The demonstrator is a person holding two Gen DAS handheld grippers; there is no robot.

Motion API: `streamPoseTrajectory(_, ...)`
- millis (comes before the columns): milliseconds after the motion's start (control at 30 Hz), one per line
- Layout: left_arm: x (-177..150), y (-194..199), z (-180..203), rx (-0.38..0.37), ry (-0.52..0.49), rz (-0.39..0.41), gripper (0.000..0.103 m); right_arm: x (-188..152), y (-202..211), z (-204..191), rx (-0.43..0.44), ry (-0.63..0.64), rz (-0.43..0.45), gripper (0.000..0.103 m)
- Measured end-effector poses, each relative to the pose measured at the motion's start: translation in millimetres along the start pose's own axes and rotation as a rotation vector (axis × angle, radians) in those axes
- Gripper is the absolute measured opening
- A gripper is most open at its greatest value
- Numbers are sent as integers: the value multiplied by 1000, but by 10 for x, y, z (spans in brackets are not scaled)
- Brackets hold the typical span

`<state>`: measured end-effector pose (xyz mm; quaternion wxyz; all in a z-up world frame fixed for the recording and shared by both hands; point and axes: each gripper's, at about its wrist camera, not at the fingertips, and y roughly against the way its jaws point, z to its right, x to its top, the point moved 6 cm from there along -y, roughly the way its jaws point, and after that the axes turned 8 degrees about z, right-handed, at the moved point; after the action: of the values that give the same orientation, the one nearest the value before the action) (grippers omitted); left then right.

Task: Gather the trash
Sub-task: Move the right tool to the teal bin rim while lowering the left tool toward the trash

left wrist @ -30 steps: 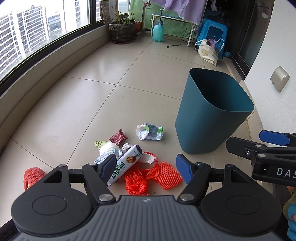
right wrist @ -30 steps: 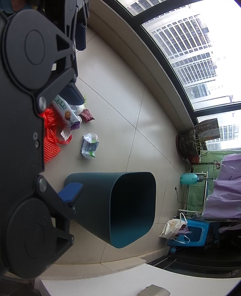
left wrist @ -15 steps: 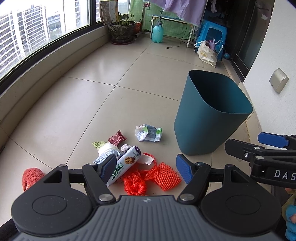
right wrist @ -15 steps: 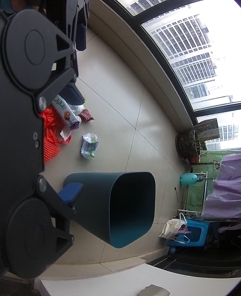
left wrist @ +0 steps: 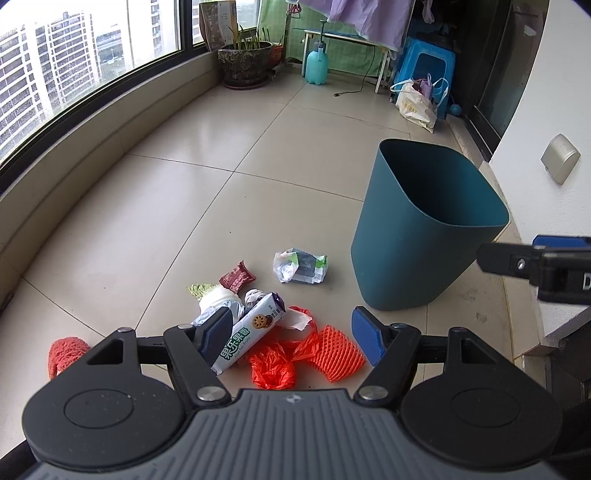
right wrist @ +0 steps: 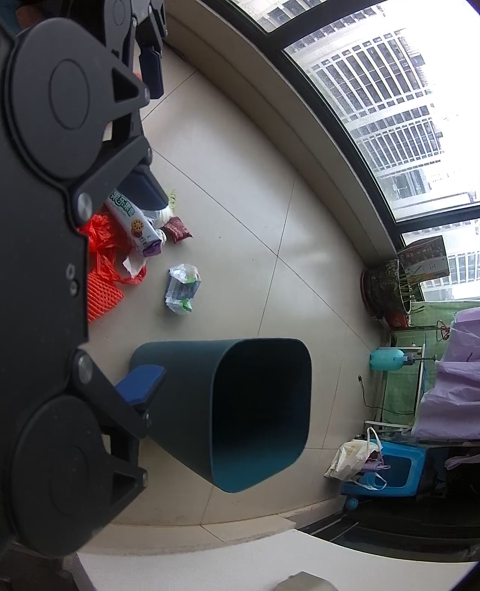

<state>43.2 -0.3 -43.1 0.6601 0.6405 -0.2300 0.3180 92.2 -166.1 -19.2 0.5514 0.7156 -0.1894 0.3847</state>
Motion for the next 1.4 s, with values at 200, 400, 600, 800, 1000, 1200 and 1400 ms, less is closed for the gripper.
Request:
streamPoseTrajectory(200,76,-137,24,18,-11,-11,71,410,-20,283,-53,47,61,90)
streamPoseTrajectory(400,182,-296,62,29,-11,-20,71,640,-237,494,-40,27,50,90)
streamPoseTrajectory(600,234,-472,77,36,-6,-36,70,781,-498,899,-99,-7,19,90)
streamPoseTrajectory(800,188,-631,107,26,-20,-64,70,767,-731,1266,-159,-50,-38,84)
streamPoseTrajectory(1000,143,-775,99,10,-17,-99,71,749,-1099,1566,-173,14,-127,79)
streamPoseTrajectory(1200,119,-942,137,5,-37,-121,71,687,-1408,1952,-225,-9,-190,65)
streamPoseTrajectory(1400,94,-1133,166,2,-51,-146,71,620,-1631,2161,-245,-27,-226,55)
